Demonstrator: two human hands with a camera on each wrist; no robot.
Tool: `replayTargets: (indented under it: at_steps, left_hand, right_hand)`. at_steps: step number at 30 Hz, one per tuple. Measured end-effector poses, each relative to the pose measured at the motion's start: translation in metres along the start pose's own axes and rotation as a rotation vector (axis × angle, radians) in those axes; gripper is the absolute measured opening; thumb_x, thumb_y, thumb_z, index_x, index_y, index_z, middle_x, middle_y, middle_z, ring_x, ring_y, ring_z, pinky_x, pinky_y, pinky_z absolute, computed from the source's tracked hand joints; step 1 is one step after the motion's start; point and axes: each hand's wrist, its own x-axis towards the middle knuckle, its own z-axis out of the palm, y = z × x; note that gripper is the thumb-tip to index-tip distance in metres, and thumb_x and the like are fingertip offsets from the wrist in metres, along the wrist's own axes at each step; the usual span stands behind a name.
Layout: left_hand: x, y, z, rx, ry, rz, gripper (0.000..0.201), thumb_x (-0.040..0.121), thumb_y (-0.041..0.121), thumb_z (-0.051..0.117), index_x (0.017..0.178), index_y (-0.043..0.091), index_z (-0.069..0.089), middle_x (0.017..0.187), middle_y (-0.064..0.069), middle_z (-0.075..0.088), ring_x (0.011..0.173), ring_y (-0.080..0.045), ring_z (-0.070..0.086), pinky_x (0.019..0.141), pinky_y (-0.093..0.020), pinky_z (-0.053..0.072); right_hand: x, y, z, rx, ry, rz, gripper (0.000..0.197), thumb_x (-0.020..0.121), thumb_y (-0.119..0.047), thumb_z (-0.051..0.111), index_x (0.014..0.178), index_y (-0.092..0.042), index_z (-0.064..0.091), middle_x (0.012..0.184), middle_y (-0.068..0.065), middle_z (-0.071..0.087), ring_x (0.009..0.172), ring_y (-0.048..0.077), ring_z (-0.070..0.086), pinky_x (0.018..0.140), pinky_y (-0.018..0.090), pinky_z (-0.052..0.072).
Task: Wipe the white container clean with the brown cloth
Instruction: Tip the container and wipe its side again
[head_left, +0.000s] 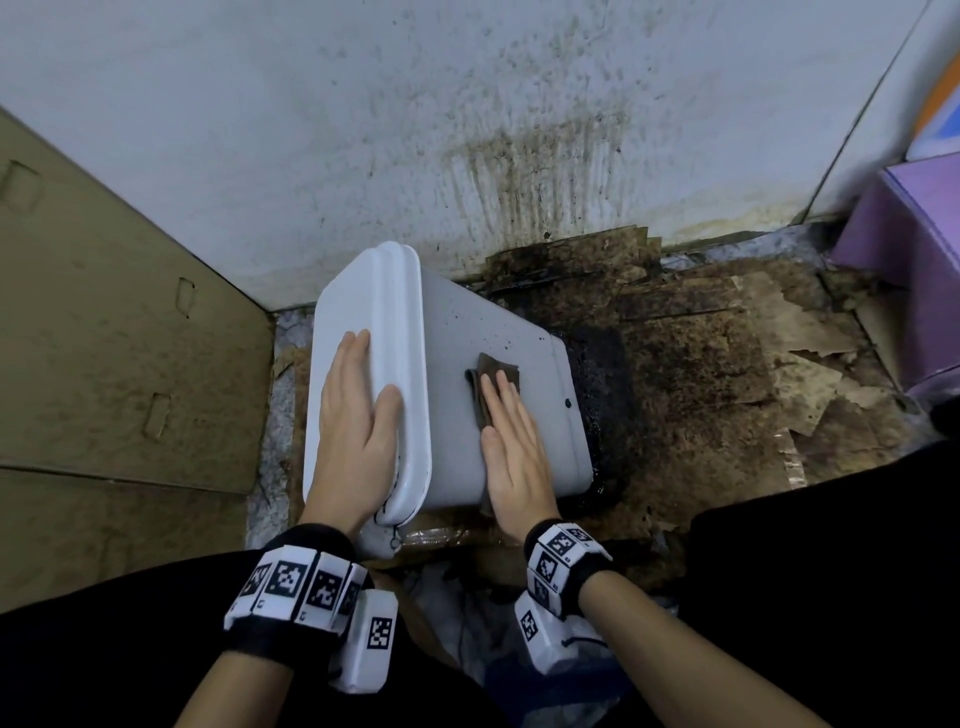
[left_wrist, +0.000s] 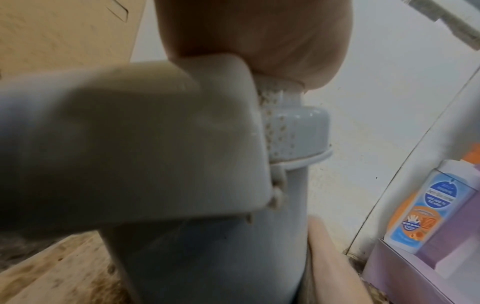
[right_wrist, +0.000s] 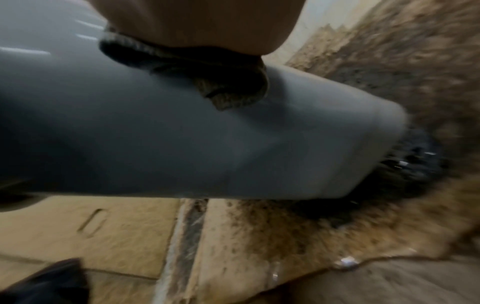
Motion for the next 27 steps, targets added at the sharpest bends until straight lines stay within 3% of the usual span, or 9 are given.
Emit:
replayTargets:
  at_steps: [5,8,9,14,18,20,23,27]
  left_hand:
    - [0.000,-0.002,0.000,-0.046,-0.004,0.004,0.064,0.102,0.042,0.033,0.162,0.026,0.015,0.170,0.009,0.012,0.156,-0.004,0.008,0.129,-0.042,0.010]
    - [0.000,0.001,0.001,-0.049,-0.002,0.009,0.064,0.103,0.041,0.035,0.162,0.025,0.017,0.170,0.008,0.014,0.156,-0.005,0.009,0.129,-0.043,0.011]
    - [0.000,0.002,0.001,-0.046,0.000,0.012,0.063,0.103,0.040,0.035,0.162,0.025,0.018,0.170,0.008,0.015,0.156,-0.005,0.010,0.129,-0.042,0.011]
    - [0.000,0.008,0.003,-0.029,0.008,0.014,0.063,0.103,0.037,0.035,0.162,0.022,0.019,0.170,0.006,0.015,0.156,-0.004,0.009,0.126,-0.028,0.007]
    - [0.000,0.004,0.000,-0.008,0.000,-0.006,0.062,0.103,0.037,0.033,0.162,0.025,0.016,0.170,0.005,0.014,0.155,-0.004,0.009,0.125,-0.029,0.006]
    - [0.000,0.003,-0.001,-0.002,-0.005,-0.012,0.063,0.103,0.037,0.032,0.162,0.025,0.016,0.170,0.004,0.014,0.155,-0.004,0.010,0.125,-0.030,0.007]
    - [0.001,0.006,0.001,0.008,0.001,-0.011,0.063,0.102,0.036,0.032,0.162,0.023,0.016,0.170,0.003,0.014,0.155,-0.005,0.010,0.125,-0.029,0.006]
    - [0.001,0.006,0.002,0.021,0.002,-0.008,0.063,0.103,0.036,0.031,0.162,0.024,0.015,0.170,0.004,0.013,0.155,-0.004,0.009,0.125,-0.026,0.005]
  right_hand:
    - [0.003,0.054,-0.006,0.026,0.052,0.229,0.056,0.106,-0.045,0.024,0.160,-0.038,0.015,0.169,-0.013,0.006,0.154,0.000,0.002,0.127,0.032,0.005]
    - [0.005,0.072,-0.013,-0.017,0.035,0.329,0.055,0.110,-0.042,0.020,0.161,-0.022,0.016,0.164,-0.012,-0.001,0.155,0.009,-0.003,0.127,0.031,-0.002]
    - [0.006,0.076,-0.014,-0.018,0.042,0.356,0.057,0.109,-0.045,0.020,0.161,-0.019,0.016,0.165,-0.010,0.001,0.156,0.012,-0.002,0.127,0.032,-0.001]
    - [0.010,0.067,-0.018,0.128,0.058,0.515,0.064,0.105,-0.052,0.034,0.161,-0.030,0.015,0.170,-0.007,0.006,0.155,0.008,0.002,0.127,0.035,-0.001]
    - [0.010,0.044,-0.016,0.167,0.059,0.538,0.061,0.107,-0.046,0.033,0.161,-0.026,0.015,0.170,-0.005,0.003,0.155,0.008,-0.001,0.124,0.029,-0.007]
    - [0.008,0.028,-0.010,0.193,0.081,0.508,0.059,0.107,-0.045,0.033,0.161,-0.028,0.015,0.170,-0.007,0.004,0.155,0.006,-0.002,0.126,0.033,-0.006]
    - [0.001,-0.006,0.001,0.184,0.095,0.429,0.065,0.099,-0.052,0.024,0.160,-0.034,0.015,0.168,-0.014,0.004,0.154,0.003,-0.002,0.126,0.036,-0.002]
    - [-0.008,-0.053,0.012,0.187,0.032,0.226,0.065,0.093,-0.054,0.012,0.157,-0.043,0.009,0.167,-0.019,-0.002,0.151,-0.008,-0.009,0.123,0.025,-0.005]
